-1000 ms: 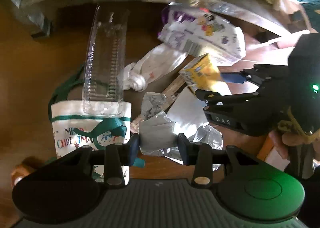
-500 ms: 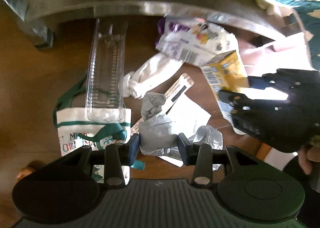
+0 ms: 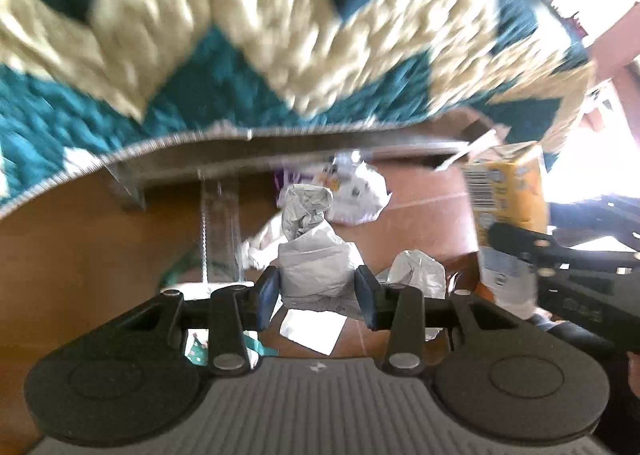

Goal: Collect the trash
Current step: 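Lift and carry the carton and grey cloth to the green bin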

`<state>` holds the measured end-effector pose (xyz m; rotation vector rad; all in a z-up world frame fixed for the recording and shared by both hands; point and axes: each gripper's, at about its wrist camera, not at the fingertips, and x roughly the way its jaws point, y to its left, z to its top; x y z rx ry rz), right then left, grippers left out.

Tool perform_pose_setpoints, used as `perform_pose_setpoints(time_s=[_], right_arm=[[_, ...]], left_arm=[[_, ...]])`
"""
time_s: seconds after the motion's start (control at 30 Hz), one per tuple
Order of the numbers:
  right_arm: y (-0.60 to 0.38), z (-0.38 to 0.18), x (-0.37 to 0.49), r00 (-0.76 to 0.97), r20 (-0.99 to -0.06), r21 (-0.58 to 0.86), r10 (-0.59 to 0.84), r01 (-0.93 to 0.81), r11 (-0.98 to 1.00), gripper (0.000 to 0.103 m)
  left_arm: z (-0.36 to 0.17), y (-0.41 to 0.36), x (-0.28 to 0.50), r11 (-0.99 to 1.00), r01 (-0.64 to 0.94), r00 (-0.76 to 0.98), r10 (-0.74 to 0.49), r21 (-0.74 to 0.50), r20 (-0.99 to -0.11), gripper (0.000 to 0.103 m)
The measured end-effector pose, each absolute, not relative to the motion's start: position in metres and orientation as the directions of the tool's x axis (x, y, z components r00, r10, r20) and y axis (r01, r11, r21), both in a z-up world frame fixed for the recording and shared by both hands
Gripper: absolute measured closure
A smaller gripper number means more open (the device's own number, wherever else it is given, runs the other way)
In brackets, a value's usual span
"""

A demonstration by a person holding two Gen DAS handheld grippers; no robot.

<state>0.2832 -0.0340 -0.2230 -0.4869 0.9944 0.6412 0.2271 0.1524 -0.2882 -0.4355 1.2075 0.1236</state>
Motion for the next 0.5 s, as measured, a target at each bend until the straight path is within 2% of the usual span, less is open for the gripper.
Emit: perform_pose_setpoints(time_s=[0.3,0.5], right_arm=[[-0.095,-0.082,0.234,0.563,-0.747,-0.108,0.353,-0.627,0.772,0.063],[-0.141,-0.005,0.216,0.66,-0.653,-0.124,0.372,-0.577,0.807,0.063]], left_arm=[[-0.171,0.127,0.194,0.94,-0.255,0.52,-0.064,-0.226,-0.852,0.063],[-0.079,0.098,0.191,0.958,-0.198,0.64,-0.032,-0.205,-0.768,0.063]])
